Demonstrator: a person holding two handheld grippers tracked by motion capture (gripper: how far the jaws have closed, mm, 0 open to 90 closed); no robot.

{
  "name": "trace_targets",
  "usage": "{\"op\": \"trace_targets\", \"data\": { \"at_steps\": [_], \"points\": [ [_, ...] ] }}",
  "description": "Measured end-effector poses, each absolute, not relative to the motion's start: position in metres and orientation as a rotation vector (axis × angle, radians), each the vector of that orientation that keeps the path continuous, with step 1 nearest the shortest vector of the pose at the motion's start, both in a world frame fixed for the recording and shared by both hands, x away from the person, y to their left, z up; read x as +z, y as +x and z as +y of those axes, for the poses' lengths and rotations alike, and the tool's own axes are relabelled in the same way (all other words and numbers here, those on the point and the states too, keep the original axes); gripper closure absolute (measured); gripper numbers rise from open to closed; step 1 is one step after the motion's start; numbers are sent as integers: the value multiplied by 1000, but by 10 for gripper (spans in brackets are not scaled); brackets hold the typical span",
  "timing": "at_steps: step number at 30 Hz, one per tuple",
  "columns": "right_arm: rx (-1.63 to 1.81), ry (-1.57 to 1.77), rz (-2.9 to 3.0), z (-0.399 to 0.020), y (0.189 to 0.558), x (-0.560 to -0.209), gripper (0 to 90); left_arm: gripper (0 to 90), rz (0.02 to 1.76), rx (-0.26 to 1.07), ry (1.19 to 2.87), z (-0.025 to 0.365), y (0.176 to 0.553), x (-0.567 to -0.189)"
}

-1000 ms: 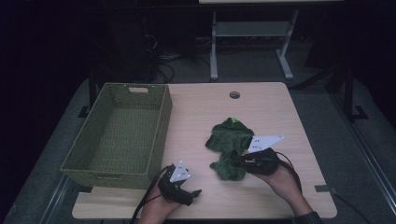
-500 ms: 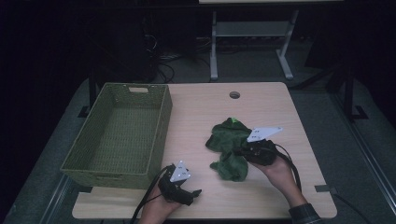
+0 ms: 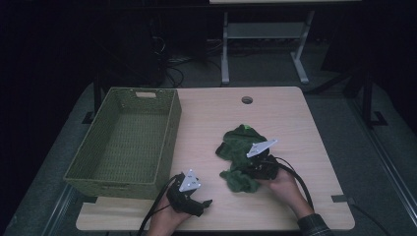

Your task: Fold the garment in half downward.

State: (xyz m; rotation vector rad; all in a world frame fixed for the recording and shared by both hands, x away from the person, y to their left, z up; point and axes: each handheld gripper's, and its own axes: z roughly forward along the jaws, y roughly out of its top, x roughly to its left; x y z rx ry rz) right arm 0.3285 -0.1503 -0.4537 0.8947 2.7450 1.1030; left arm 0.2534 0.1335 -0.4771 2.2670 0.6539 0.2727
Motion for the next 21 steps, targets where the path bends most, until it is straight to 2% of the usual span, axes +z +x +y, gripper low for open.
{"op": "trace_targets", "data": {
  "at_steps": [4,8,11,21],
  "points": [
    [1114,897,2740,-152,329,-454,891,124,653,276,2268,133,254,-477],
    [1121,905,2684,-157,327,-443,778,127,657,267,2270,131,254,-476],
    [1155,920,2639,-164,326,-435,743,137,647,227,2286,126,255,-471],
    [1200,962,2540,-186,331,-419,617,151,619,211,2251,107,272,-444]
  ]
}}
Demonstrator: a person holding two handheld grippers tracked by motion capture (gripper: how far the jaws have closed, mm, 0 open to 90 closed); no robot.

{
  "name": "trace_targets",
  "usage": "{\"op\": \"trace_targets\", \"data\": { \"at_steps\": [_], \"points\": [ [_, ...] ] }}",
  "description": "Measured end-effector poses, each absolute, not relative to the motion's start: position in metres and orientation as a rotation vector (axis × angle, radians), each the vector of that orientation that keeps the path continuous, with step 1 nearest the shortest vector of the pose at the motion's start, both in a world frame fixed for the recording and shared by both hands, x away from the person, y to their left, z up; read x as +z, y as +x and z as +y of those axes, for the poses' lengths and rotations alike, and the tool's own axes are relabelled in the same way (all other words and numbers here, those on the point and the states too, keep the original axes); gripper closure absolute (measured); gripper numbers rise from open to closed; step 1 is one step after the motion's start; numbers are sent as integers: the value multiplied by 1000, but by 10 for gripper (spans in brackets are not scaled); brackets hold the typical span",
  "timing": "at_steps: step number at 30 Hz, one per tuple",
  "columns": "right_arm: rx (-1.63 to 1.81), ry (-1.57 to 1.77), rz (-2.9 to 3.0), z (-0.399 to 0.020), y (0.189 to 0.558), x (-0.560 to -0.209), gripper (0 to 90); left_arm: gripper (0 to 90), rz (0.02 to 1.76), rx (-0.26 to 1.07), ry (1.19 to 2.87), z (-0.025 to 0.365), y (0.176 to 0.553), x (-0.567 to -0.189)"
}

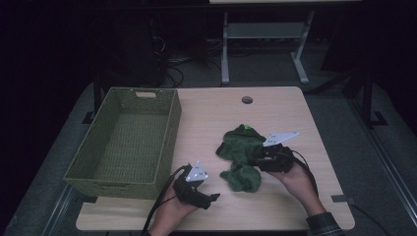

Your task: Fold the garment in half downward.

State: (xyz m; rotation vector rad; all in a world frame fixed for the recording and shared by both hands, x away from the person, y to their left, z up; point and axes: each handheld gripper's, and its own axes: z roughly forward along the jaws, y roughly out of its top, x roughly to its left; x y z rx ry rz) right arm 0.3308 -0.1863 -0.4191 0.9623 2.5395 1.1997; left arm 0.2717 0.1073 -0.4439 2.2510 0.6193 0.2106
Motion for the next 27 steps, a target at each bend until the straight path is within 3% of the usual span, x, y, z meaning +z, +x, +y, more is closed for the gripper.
{"op": "trace_targets", "data": {
  "at_steps": [20,27],
  "points": [
    [1129,1088,2426,-211,373,-404,618,444,595,265,2211,83,360,-401],
    [1120,1129,2404,-213,393,-402,617,499,624,281,2223,71,391,-398]
  ]
}}
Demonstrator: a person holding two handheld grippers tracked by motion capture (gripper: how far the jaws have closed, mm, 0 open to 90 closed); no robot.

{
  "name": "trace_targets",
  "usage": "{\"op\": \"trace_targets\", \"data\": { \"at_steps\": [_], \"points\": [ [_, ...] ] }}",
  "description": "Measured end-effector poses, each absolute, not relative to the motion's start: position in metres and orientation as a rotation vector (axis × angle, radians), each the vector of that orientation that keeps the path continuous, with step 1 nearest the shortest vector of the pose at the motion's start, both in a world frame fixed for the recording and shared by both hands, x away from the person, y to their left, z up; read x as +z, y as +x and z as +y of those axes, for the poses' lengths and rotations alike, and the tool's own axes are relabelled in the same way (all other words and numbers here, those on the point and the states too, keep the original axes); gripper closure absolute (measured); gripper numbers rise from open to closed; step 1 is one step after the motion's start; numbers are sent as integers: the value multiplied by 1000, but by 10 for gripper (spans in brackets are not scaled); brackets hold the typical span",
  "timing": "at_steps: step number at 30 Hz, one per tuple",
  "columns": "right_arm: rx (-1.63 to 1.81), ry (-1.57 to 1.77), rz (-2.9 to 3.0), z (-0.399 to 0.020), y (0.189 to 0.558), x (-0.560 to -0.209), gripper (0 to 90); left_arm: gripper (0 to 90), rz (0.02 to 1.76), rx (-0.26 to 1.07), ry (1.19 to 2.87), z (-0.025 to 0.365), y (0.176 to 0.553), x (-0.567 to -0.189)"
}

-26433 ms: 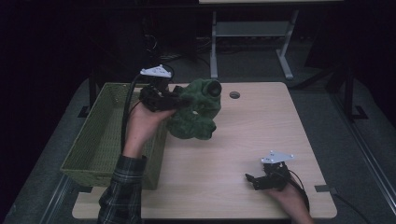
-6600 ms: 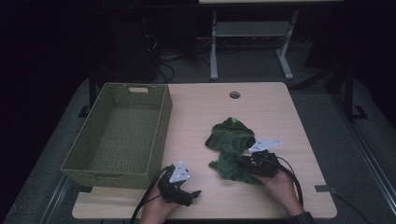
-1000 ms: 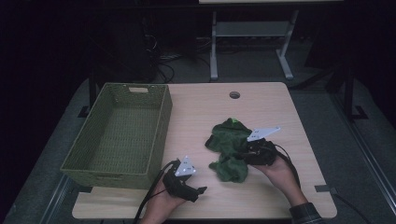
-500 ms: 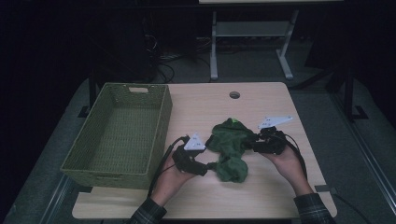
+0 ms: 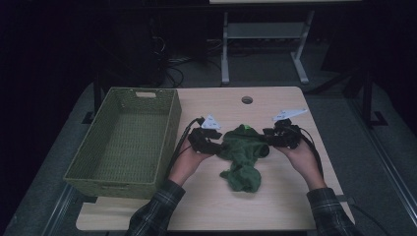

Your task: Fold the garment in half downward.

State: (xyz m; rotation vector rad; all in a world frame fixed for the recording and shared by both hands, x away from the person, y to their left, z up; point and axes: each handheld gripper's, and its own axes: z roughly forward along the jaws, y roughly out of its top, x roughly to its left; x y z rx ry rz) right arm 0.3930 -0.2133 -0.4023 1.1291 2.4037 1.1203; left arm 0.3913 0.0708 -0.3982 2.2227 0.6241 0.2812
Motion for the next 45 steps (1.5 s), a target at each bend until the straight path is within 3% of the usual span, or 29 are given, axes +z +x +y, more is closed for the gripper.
{"op": "trace_targets", "data": {
  "at_steps": [12,22,35,41,45],
  "points": [
    [1079,1219,2424,-219,428,-427,603,527,702,243,2279,56,450,-427],
    [1040,1277,2491,-222,439,-452,581,529,739,168,2275,54,469,-456],
    [982,1283,2505,-214,442,-460,757,711,731,143,2284,49,475,-466],
    [993,1303,2507,-217,443,-460,863,861,703,147,2340,41,473,-463],
    [1007,1305,2499,-218,443,-458,868,870,721,143,2335,40,472,-459]
  ]
}}
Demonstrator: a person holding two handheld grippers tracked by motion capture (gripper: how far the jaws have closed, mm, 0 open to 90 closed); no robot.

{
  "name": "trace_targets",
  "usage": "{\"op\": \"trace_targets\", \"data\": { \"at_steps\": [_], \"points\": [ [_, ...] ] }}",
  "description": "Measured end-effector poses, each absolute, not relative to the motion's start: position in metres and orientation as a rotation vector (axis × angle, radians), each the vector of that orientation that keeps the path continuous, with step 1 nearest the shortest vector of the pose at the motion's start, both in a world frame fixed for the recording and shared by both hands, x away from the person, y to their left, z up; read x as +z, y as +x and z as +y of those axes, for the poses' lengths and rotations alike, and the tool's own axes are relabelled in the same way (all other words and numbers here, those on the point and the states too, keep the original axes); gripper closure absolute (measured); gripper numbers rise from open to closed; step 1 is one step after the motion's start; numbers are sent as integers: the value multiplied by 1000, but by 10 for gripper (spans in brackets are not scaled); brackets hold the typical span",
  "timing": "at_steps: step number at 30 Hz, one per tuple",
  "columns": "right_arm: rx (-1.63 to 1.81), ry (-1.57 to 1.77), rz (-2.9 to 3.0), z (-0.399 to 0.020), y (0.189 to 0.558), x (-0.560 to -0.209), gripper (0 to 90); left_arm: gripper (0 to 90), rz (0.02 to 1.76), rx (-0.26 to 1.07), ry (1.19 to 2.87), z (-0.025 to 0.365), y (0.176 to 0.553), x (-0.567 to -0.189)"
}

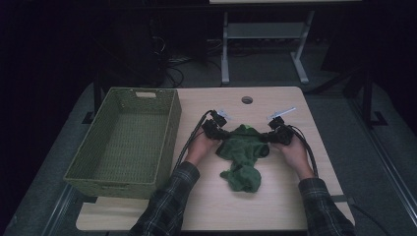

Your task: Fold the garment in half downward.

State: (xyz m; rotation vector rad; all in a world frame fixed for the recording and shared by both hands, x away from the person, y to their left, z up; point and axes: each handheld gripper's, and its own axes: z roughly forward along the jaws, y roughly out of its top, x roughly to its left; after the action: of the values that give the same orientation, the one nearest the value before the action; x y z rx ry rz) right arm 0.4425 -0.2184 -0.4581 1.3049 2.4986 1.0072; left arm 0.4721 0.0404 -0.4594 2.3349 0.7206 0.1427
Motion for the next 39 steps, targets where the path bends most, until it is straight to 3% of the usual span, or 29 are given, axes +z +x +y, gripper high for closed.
{"op": "trace_targets", "data": {
  "at_steps": [26,39],
  "points": [
    [1194,1249,2293,-228,450,-371,889,869,654,298,2148,47,465,-367],
    [1241,1155,2302,-227,415,-376,888,868,616,288,2091,57,428,-367]
  ]
}}
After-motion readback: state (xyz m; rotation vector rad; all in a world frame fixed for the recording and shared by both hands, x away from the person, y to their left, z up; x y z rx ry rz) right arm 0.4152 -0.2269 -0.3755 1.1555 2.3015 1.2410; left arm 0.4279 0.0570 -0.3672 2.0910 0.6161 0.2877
